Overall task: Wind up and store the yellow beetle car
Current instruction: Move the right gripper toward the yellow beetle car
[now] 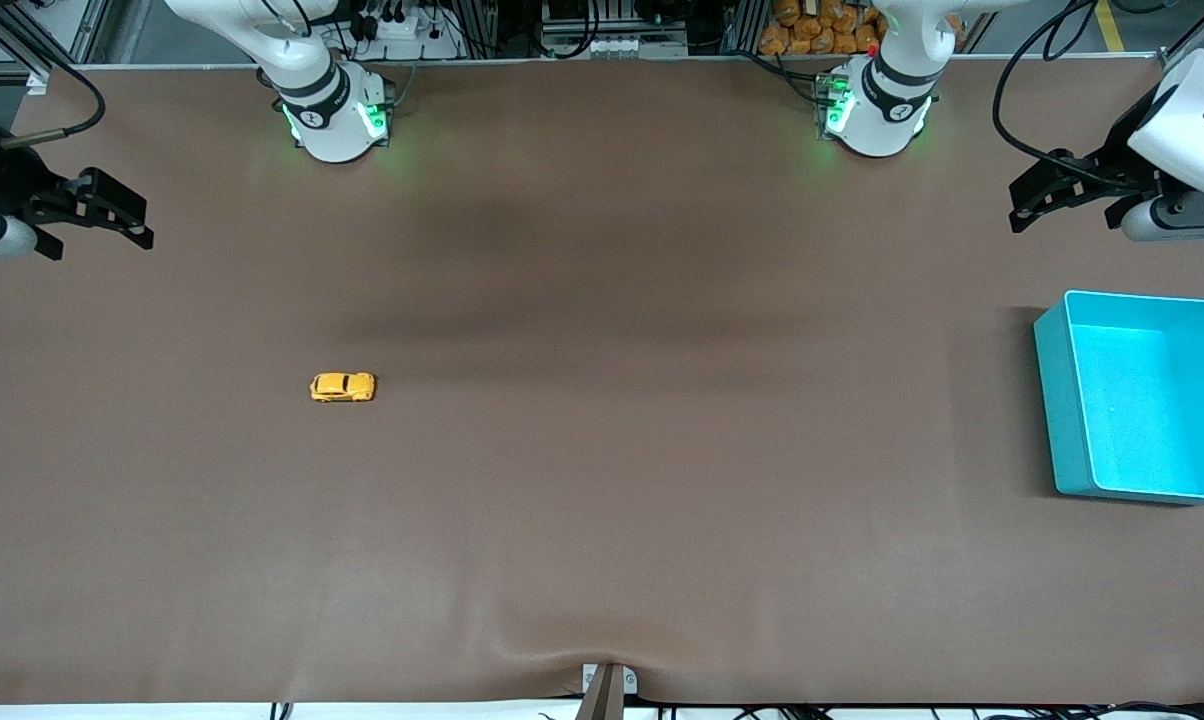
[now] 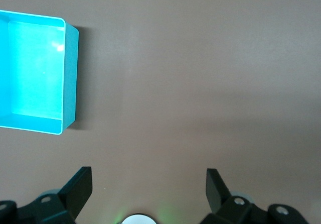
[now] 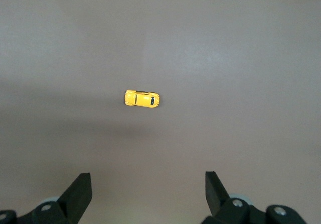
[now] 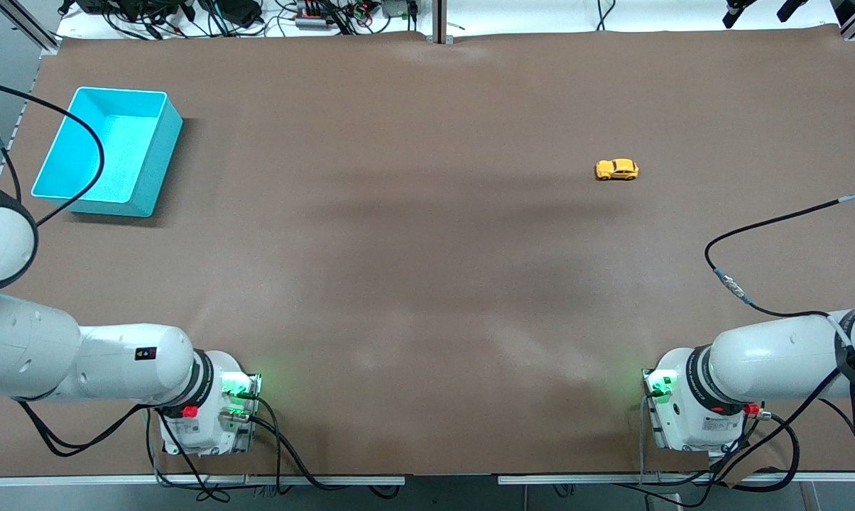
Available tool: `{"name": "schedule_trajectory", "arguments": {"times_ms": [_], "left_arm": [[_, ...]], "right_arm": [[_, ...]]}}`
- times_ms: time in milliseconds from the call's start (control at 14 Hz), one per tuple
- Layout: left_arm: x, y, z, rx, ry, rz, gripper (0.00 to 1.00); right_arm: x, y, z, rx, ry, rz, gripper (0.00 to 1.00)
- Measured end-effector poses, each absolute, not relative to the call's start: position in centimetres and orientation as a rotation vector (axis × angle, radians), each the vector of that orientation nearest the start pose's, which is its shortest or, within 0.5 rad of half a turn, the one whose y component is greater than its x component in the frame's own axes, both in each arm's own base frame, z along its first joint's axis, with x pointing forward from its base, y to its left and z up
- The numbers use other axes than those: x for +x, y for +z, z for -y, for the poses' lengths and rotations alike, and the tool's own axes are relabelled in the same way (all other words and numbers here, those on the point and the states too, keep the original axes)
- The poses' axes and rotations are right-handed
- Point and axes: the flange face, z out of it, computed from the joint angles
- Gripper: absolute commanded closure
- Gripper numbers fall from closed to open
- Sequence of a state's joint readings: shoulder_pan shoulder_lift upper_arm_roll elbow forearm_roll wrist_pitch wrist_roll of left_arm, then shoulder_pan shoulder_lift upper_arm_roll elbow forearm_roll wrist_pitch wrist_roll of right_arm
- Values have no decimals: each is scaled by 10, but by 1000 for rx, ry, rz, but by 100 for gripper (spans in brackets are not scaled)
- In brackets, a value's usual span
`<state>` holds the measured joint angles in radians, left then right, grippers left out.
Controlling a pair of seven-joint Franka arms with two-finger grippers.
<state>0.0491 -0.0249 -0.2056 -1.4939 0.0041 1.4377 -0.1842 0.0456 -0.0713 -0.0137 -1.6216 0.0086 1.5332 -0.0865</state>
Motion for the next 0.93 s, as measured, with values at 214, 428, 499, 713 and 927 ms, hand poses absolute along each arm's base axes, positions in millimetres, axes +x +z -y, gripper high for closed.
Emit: {"name": "schedule_trajectory", "arguments": {"times_ms": [214, 428, 499, 713, 927], "left_arm": [[526, 662, 84, -3127, 47, 44, 0], [526, 662, 84, -3127, 47, 44, 0], [526, 662, 84, -3127, 47, 44, 0], [526, 662, 84, -3127, 47, 44, 0], [526, 662, 84, -3127, 47, 44, 0]], "right_arm": [[533, 632, -18, -3127, -9, 185, 0], [542, 618, -18, -3127, -20, 185, 0], [545, 615, -18, -3127, -15, 185, 0], [546, 612, -17, -3127, -11, 181, 0], [547, 607, -16, -3127, 13, 180, 0]]}}
